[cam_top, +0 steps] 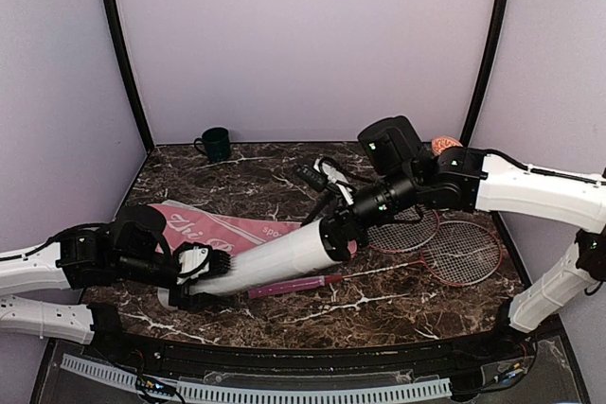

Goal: Pack up the badminton gear

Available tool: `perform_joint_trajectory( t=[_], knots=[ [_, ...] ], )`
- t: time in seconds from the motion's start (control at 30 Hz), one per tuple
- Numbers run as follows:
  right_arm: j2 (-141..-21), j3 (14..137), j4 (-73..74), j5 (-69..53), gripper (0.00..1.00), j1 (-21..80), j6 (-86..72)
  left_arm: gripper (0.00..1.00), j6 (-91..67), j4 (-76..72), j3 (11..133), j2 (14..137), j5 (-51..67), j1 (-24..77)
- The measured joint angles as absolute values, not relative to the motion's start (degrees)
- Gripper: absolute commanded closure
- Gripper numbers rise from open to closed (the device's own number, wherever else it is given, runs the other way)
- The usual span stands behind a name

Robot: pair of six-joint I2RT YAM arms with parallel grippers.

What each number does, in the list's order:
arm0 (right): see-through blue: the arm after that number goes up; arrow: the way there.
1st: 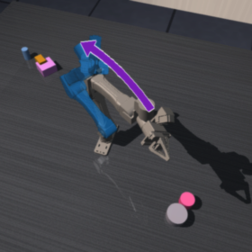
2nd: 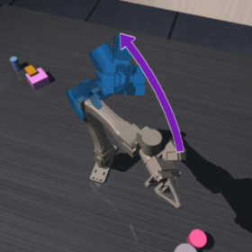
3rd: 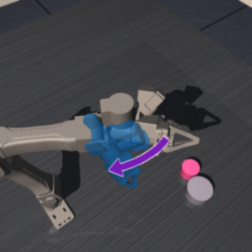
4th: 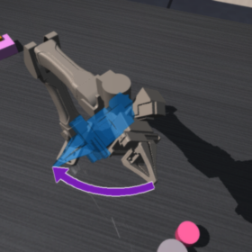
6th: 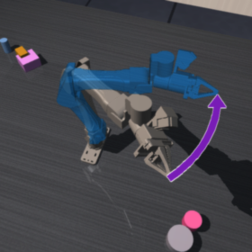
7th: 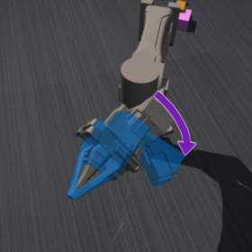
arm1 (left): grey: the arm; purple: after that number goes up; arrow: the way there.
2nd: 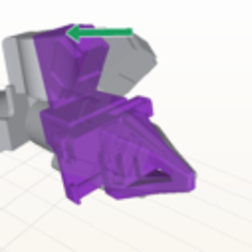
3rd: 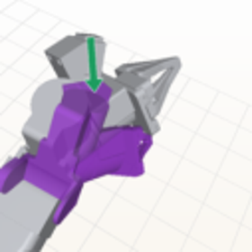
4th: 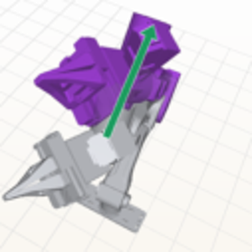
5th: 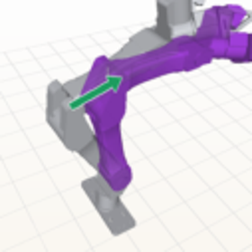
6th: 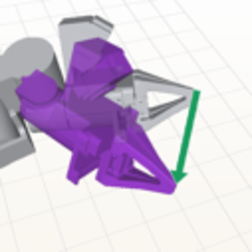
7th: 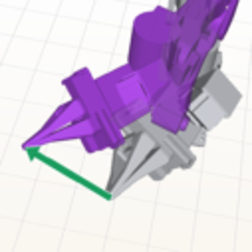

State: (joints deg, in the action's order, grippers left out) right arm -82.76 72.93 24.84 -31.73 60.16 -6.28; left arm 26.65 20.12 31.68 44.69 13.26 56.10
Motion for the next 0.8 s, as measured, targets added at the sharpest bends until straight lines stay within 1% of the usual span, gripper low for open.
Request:
perform_joint_trajectory(
  t=[0.23, 0.43, 0.63, 0.8],
  knots=[
    [-79.0, 72.6, 26.4, -31.4, 0.14, 60.3, -5.3, 0.67, 26.7, 18.7, 31.7, 44.7, 14.2, 56.1],
    [-71.6, 73.0, 30.7, -31.2, 0.15, 58.9, -4.1, 0.67, 26.2, 16.7, 31.7, 44.7, 14.2, 56.1],
    [-63.8, 72.9, 31.1, -31.0, 0.16, 49.8, -3.9, 0.67, 25.8, 15.9, 31.7, 44.7, 14.4, 56.1],
    [-60.3, 69.8, 30.9, -27.5, 0.17, 43.4, -4.4, 0.67, 25.3, 15.9, 31.7, 44.7, 14.4, 56.1]
  ],
)
